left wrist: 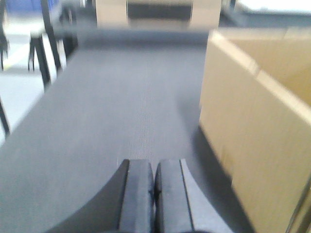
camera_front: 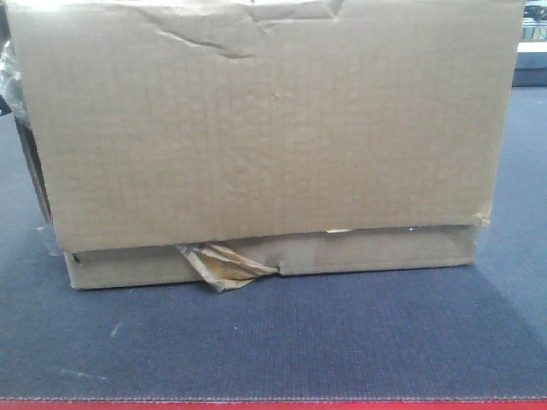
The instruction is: Grab carton from right shelf to conveyor
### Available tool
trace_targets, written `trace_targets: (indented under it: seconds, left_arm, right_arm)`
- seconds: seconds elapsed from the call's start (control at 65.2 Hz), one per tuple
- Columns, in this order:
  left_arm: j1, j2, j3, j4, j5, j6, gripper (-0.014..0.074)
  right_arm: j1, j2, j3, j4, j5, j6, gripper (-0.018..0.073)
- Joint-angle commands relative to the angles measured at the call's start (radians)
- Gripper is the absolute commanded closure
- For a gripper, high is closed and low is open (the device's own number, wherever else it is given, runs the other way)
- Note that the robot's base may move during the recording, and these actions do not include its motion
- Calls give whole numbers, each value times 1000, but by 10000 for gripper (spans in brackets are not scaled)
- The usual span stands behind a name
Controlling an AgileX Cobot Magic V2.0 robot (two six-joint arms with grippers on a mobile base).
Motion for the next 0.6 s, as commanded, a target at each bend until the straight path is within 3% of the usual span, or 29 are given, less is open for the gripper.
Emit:
trace_targets:
  seconds: [0.0,0.199,0.583]
  left_arm:
    - [6,-66,2,-2,-22,4,594]
    - [6,-136,2,-2,-18,4,594]
    - [6,-151,2,-2,-18,4,594]
  right_arm:
    - [-4,-104,3,-11,-34,-6,627]
    - [-4,-240,3,-11,-36,-6,627]
    - [-4,-251,3,-11,-43,-6,627]
